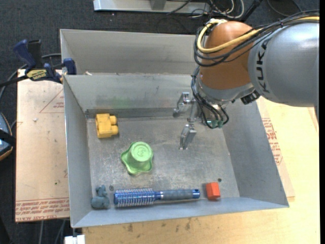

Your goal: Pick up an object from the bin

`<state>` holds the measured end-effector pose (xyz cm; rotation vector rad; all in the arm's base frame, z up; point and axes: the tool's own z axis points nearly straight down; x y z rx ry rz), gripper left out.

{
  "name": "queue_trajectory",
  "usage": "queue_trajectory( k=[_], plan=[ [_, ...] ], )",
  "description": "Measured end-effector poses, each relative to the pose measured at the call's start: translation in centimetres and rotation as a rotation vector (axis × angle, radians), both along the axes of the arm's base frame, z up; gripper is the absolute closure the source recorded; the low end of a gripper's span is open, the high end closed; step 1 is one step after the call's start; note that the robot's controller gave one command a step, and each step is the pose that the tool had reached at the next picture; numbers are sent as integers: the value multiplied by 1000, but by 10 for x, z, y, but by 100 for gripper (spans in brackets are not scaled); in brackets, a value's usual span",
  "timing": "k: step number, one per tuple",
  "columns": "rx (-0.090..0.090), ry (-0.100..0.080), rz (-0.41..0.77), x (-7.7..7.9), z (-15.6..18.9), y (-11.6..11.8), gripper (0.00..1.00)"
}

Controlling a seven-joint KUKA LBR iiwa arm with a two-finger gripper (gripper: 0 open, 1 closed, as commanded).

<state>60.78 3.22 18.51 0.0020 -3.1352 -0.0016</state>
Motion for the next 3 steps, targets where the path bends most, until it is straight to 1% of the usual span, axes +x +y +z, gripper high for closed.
queue_trajectory(
  k=[1, 2, 3],
  plan=[
    [-1, -12, 184, -29, -110, 77, 0],
    [0, -16, 183, -20, -109, 115, 0],
    [2, -18, 177, -21, -109, 152, 0]
  ],
)
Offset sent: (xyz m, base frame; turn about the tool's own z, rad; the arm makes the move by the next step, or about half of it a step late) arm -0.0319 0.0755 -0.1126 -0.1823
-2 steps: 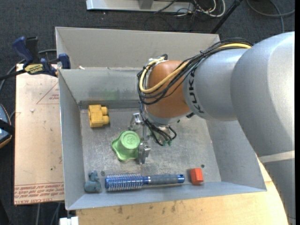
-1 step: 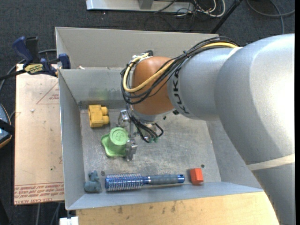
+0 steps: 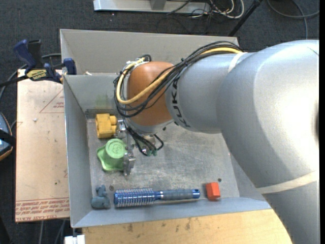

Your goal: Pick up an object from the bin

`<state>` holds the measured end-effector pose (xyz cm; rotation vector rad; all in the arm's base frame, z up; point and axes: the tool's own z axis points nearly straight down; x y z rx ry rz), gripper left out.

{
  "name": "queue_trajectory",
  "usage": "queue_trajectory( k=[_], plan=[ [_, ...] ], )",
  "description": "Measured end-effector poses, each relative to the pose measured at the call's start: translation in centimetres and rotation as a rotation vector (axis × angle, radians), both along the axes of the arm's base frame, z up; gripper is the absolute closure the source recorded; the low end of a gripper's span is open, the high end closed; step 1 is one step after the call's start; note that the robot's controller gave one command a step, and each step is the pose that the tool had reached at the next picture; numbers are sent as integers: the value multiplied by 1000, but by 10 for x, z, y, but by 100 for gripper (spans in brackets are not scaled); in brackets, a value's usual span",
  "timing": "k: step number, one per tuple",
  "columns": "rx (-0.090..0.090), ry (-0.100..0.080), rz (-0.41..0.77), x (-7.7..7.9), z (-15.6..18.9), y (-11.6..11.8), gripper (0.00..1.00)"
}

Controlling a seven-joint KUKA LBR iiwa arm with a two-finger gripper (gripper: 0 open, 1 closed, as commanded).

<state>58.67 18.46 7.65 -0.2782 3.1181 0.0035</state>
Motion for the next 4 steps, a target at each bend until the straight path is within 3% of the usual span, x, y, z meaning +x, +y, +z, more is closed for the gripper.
queue_trajectory(
  k=[2, 3, 4],
  plan=[
    [-8, 5, 417, 18, 0, 57, 0],
    [-9, -2, 718, 18, -1, 62, 0],
    [-8, -1, 718, 18, 0, 62, 100]
  ],
)
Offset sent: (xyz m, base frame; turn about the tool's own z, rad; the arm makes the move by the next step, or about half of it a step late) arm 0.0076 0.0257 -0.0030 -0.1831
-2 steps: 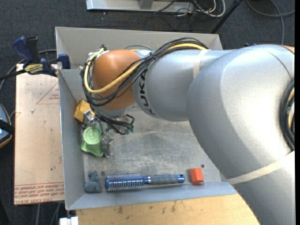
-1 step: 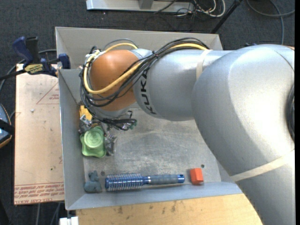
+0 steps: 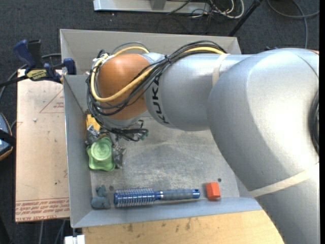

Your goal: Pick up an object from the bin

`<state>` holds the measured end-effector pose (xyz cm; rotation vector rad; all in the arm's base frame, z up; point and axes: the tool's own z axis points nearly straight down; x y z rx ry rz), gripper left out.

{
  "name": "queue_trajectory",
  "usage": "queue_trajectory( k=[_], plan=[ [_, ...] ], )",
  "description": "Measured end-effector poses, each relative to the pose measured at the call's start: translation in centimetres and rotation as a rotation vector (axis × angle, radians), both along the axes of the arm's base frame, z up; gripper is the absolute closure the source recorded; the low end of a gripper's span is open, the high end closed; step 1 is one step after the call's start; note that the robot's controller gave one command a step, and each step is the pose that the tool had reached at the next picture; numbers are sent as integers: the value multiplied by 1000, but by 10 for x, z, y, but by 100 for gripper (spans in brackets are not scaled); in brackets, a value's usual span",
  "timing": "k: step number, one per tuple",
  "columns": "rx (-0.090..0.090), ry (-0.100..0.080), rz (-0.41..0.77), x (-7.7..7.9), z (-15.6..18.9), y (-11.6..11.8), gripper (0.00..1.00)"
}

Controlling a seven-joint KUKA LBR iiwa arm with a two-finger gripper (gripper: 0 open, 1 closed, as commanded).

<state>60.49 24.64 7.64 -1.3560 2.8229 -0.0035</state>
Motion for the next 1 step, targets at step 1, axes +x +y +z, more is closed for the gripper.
queue_trajectory(
  k=[1],
  plan=[
    [3, 0, 13, -16, 136, 1, 100]
  ],
)
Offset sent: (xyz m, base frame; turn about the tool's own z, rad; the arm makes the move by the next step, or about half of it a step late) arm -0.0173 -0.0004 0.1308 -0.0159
